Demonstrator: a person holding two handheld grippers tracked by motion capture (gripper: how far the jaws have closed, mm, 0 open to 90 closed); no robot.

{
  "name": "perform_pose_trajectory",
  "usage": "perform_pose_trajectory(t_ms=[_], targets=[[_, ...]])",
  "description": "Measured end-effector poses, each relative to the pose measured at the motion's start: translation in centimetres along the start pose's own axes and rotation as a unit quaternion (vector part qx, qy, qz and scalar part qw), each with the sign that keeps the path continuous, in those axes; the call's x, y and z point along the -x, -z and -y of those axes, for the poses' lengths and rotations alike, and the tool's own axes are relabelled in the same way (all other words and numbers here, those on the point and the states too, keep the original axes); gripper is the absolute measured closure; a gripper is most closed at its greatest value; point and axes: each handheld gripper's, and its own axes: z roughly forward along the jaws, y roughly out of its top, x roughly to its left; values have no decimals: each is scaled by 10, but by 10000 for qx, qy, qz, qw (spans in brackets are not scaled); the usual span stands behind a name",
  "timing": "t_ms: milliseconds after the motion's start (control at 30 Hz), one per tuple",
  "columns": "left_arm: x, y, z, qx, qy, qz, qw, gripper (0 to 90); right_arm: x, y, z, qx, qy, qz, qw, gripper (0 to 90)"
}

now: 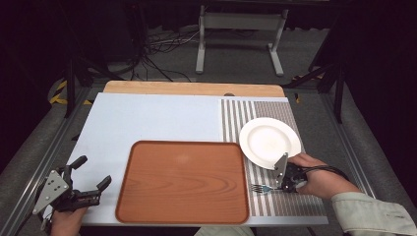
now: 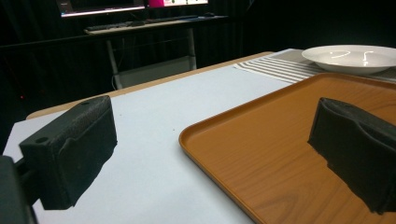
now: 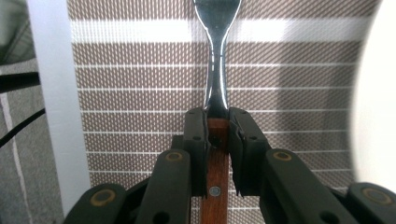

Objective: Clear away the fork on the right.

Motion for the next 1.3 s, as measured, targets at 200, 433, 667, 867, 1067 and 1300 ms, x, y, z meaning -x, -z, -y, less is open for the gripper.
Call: perform_pose_trajectory(t_ms=[200,433,667,867,1067,1300], targets=[[0,1,0,7,8,-7,10000,17,1,18,-6,120,-80,210,9997,783],[0,1,0,7,9,-1,10000,17,4,38,-12,390,-138,505,9979,783],[0,1,0,18,10,-10,10000,17,3,50,-19,685,-206,695,9950,783],[0,0,0,-15,-20,19,10000,17,4,57,-23,957,-421,811,9912,783],[0,0,0,-6,-12,11,10000,17,4,63,-30,1269,-993,716,9843,782],[1,0,0,-3,-39,39,10000,17,4,64,-44,1501,-1476,585,9758,783]])
